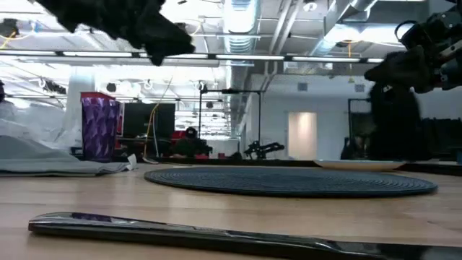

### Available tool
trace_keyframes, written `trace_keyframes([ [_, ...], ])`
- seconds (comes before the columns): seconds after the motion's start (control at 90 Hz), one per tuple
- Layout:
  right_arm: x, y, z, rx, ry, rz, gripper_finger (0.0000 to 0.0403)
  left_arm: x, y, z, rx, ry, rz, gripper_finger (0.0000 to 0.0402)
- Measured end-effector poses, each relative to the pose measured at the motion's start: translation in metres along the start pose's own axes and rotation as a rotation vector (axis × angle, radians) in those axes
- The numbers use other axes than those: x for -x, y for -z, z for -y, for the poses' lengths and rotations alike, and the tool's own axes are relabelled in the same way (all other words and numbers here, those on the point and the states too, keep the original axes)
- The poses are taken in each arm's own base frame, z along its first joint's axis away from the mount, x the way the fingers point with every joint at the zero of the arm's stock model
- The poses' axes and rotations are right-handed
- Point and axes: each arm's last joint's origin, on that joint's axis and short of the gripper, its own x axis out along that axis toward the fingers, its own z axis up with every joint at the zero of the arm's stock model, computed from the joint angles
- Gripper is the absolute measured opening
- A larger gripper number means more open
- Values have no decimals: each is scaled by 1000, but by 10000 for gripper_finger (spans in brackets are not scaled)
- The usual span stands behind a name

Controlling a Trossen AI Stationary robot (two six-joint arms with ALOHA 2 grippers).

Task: Set table place
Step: Adjust the dark blue table mat

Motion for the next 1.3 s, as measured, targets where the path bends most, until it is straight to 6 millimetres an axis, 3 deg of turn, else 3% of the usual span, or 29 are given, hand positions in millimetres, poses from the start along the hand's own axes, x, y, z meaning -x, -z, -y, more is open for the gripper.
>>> trace_keyframes([
  [0.178, 0, -3, 1, -124, 27, 38, 0, -33, 7, 0, -33, 10, -120, 123],
  [0.367, -2, -3, 2, -237, 53, 12, 0, -55, 23, -3, -5, 6, -190, 123],
  [0.478, -4, -18, 1, -225, 53, 25, 0, -63, 26, -8, 18, 19, -169, 123],
  [0.744, -33, -55, -1, -113, 115, -143, 0, -65, 26, -20, 24, 0, -142, 123],
  [0.989, -70, -43, -2, -156, 150, -377, 0, -61, 46, -25, 53, -18, -186, 123],
  [1.3, -78, -38, -5, -231, 170, -394, 0, -72, 70, -29, 93, -27, -247, 123],
])
